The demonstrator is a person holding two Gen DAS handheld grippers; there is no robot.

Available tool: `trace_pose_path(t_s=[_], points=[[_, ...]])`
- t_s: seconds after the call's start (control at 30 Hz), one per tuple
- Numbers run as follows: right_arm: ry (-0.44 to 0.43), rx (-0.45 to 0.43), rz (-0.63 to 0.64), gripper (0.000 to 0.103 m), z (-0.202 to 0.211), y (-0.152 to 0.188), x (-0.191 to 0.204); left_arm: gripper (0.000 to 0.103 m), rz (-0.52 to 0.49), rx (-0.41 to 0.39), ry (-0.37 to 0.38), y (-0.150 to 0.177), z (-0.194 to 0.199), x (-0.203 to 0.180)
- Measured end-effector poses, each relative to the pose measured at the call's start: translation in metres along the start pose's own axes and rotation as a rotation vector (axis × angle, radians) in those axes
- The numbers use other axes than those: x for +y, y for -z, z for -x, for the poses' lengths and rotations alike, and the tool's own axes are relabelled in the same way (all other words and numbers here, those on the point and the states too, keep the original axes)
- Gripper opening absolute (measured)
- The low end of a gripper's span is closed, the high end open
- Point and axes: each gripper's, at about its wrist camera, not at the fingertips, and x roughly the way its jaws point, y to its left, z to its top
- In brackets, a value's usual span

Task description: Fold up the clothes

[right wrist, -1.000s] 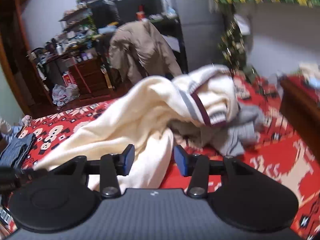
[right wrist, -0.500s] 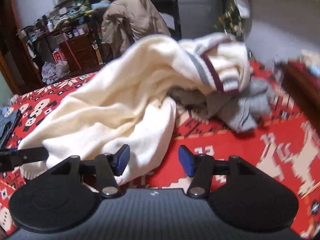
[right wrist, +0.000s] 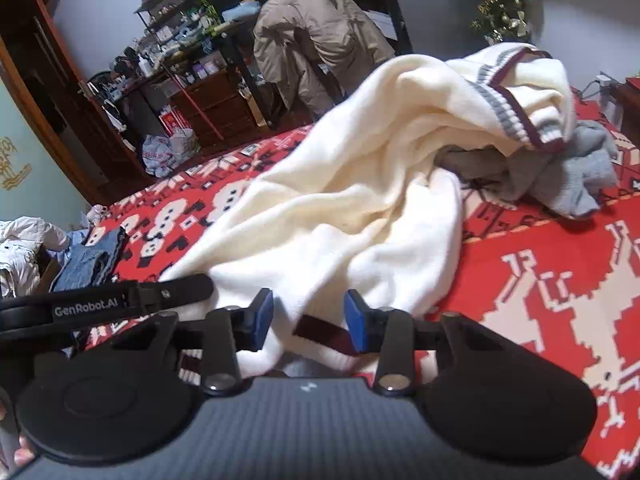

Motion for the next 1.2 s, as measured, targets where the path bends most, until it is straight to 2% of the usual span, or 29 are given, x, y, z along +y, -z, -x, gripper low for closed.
trace_pose_path(t_s=[0.03, 0.13, 0.27, 0.4, 0.57, 0.67, 0.83, 0.97, 1.07, 1.2], points=[[-0.001, -0.009, 0.005, 0.007, 0.001, 0.000, 0.003, 0.035, 0.002, -0.001, 0.012, -0.001, 0.001, 0.000], [0.074, -0.082, 0.065, 0.005, 0.013, -0.003, 0.009, 0.035, 0.011, -0.015, 0.058, -0.003, 0.005, 0.001], [0.184, -0.168, 0.040, 0.004, 0.034, -0.015, -0.008, 0.039, 0.003, -0.049, 0.071, -0.006, 0.013, 0.000], [0.419, -0.195, 0.051, 0.004, 0.044, -0.021, -0.037, 0.039, 0.018, -0.033, 0.042, -0.006, 0.005, 0.006], [0.591, -0.187, -0.038, 0.004, 0.046, -0.026, -0.079, 0.039, 0.037, -0.011, 0.038, -0.004, -0.002, 0.011], [0.604, -0.179, -0.060, 0.005, 0.040, -0.026, -0.093, 0.039, 0.042, 0.008, 0.056, -0.001, -0.007, 0.013], [0.650, -0.154, 0.002, 0.005, 0.024, -0.015, -0.089, 0.039, 0.058, 0.074, 0.063, 0.008, -0.024, 0.014], [0.646, -0.138, -0.025, 0.005, 0.010, -0.014, -0.094, 0.038, 0.065, 0.101, 0.103, 0.012, -0.029, 0.013], [0.629, -0.143, -0.063, 0.005, 0.011, -0.016, -0.099, 0.039, 0.083, 0.126, 0.182, 0.015, -0.030, 0.009], [0.604, -0.154, -0.083, 0.005, 0.019, -0.019, -0.101, 0.039, 0.100, 0.164, 0.243, 0.016, -0.041, -0.007]])
